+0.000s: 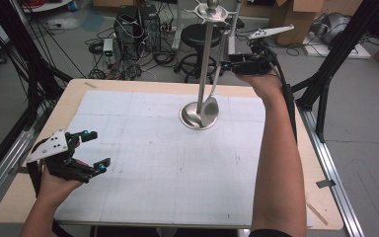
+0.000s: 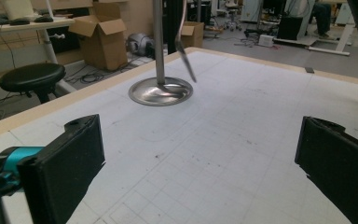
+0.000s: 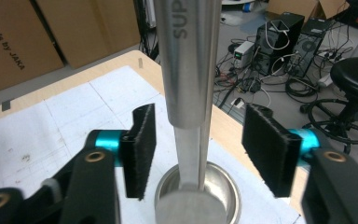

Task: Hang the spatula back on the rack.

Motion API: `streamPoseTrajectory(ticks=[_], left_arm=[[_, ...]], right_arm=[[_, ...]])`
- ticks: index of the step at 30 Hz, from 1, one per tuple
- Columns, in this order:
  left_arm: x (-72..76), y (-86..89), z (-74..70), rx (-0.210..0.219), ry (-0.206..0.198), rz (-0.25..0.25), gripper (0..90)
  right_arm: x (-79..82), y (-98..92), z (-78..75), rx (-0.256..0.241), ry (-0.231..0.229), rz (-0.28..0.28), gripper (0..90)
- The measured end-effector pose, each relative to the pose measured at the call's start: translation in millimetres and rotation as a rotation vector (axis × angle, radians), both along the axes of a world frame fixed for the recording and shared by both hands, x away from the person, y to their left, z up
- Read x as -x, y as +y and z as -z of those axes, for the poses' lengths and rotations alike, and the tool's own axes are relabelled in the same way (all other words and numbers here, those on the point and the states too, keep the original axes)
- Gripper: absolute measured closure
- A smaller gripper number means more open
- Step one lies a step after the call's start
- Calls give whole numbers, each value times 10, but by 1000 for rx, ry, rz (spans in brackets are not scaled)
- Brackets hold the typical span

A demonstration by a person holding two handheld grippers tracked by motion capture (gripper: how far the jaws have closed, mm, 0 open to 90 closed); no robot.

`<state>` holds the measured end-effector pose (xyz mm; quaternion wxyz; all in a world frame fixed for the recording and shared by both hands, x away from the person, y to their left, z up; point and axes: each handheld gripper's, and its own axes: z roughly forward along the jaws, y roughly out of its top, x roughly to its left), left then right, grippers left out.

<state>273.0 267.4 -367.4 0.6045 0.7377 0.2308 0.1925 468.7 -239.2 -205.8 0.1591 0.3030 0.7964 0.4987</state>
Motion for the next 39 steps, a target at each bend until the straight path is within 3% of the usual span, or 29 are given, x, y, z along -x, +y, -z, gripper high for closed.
streamPoseTrajectory(ticks=[7, 14, 16, 22, 25, 36, 39], left_arm=[[1, -19, -2, -2, 0, 4, 17], [16, -46, -20, -2, -5, 12, 17], [21, -46, -27, -1, -7, 13, 17], [15, -65, -19, -5, -4, 18, 17], [14, -72, -16, -4, -2, 25, 17], [0, -95, 28, -9, 10, 36, 17], [-1, -101, 35, -8, 11, 36, 17]], right_arm=[[135, -15, -78, 1, -23, -41, 410], [381, -2, -141, 10, -29, -89, 338], [487, -14, -139, -13, -61, -121, 337], [644, -91, -50, -18, -53, -116, 297], [782, -184, 24, -47, -81, -121, 283], [1115, -351, 176, -100, -117, -156, 245], [1236, -366, 228, -105, -153, -173, 238]])
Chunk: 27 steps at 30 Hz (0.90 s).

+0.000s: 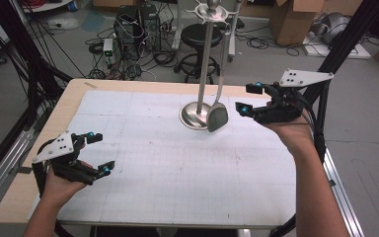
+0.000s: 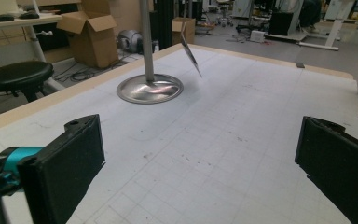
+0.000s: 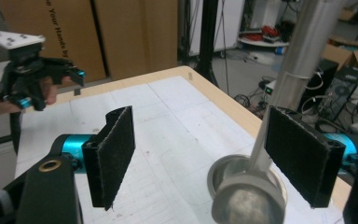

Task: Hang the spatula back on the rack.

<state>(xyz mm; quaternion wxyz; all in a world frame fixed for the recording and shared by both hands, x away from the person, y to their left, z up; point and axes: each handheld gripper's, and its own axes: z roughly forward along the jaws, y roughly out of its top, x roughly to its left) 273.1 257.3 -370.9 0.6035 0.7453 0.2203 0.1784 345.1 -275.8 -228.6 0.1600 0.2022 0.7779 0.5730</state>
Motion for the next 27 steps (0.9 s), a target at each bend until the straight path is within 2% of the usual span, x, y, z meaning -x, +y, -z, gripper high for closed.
streamPoseTrajectory(ticks=[4, 5, 7, 10, 11, 12, 14, 15, 16, 24, 27], left_arm=[[6, 5, -3, 4, -2, 2, 17], [7, 9, -4, 8, -2, 1, 17], [6, 11, -5, 8, -2, 1, 17], [10, 14, -7, 10, -3, 1, 17], [11, 13, -7, 9, -4, 2, 17], [11, 11, -5, 7, -3, 4, 17], [6, 1, 8, 4, 0, 7, 17], [3, -8, 17, 3, 4, 6, 18], [-3, -14, 25, 0, 5, 9, 18], [-7, 8, 27, 12, 4, 6, 17], [0, 5, 32, 16, 3, 12, 17]], right_arm=[[133, -16, 90, -18, -17, -8, 225], [185, -11, 156, -29, -16, -9, 214], [212, -7, 195, -31, -16, -10, 212], [293, -7, 346, -41, -22, -16, 211], [349, -24, 460, -53, -26, -14, 210], [349, -24, 460, -53, -26, -14, 210], [385, -48, 563, -64, -25, -8, 198], [420, -69, 655, -68, -9, -2, 191], [420, -69, 655, -68, -9, -2, 191], [534, -88, 983, -74, 31, 1, 159], [554, -107, 1123, -103, 50, 17, 153]])
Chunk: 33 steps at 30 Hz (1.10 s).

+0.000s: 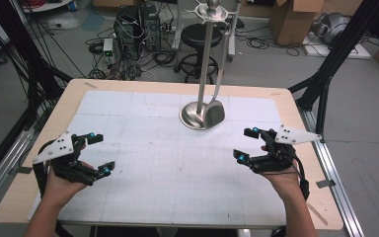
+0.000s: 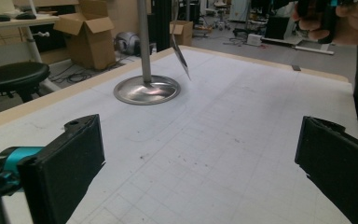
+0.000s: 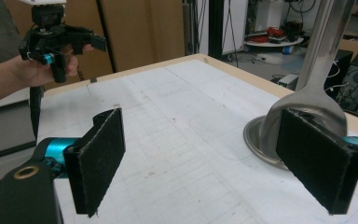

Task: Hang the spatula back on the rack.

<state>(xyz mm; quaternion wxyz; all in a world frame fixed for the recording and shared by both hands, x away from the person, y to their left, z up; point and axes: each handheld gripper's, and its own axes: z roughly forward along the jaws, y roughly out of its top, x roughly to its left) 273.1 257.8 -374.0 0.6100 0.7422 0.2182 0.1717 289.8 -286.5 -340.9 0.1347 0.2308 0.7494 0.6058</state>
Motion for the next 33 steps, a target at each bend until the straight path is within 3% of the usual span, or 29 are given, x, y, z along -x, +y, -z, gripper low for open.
streamPoseTrajectory(ticks=[8, 18, 33], left_arm=[[-13, -15, 18, 5, -1, 6, 17], [-37, -8, 46, 7, 7, 13, 17], [-27, -16, 65, 3, 12, 14, 17]], right_arm=[[32, 8, 205, -2, 20, 23, 145], [70, -96, 344, -13, 41, 65, 116], [58, -130, 389, -25, 54, 79, 108]])
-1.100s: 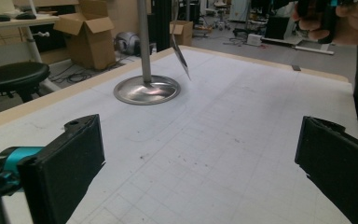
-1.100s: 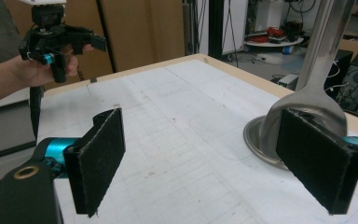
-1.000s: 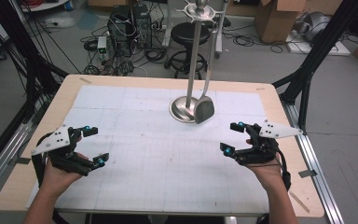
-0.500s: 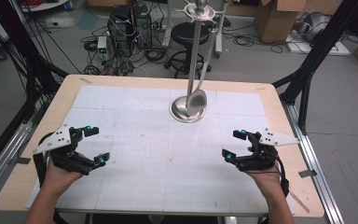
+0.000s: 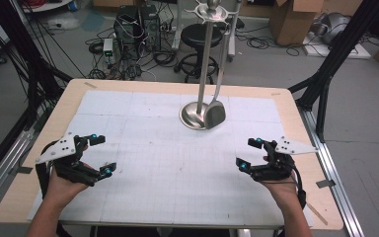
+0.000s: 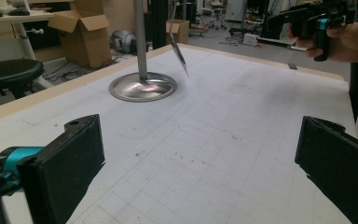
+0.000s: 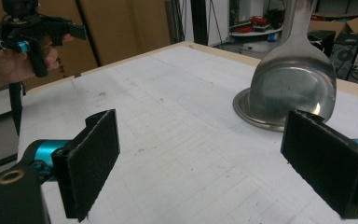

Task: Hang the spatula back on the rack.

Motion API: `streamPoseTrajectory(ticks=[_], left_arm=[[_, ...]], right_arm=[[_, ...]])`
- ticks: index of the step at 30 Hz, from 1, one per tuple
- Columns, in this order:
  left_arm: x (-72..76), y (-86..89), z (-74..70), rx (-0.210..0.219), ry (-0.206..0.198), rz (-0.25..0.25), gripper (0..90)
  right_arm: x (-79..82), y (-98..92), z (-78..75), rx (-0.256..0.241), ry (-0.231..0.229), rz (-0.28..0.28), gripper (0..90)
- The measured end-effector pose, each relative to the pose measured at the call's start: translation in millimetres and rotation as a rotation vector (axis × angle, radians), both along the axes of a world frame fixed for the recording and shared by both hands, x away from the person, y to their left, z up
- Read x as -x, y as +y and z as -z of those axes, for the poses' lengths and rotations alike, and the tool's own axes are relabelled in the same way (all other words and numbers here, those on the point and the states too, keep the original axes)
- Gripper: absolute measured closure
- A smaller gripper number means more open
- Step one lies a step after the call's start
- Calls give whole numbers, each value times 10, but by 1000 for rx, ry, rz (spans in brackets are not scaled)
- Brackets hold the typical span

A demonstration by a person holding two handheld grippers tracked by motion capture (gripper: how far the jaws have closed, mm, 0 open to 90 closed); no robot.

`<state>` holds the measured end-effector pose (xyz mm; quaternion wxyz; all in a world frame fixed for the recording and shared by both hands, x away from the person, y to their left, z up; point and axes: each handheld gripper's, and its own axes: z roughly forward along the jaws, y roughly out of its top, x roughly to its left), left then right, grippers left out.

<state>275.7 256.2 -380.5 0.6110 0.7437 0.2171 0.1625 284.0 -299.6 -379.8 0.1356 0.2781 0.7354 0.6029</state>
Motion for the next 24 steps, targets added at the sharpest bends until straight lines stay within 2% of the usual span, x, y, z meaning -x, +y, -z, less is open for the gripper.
streamPoseTrajectory(ticks=[7, 16, 24], left_arm=[[-10, -13, 6, -2, 3, -3, 17], [-15, -10, 10, -10, 5, -6, 17], [-14, -6, 13, -11, 9, -12, 17]], right_arm=[[7, -28, -8, -7, -10, 4, 108], [1, -21, 10, 3, 6, -4, 108], [1, -36, 3, -7, 1, 0, 108]])
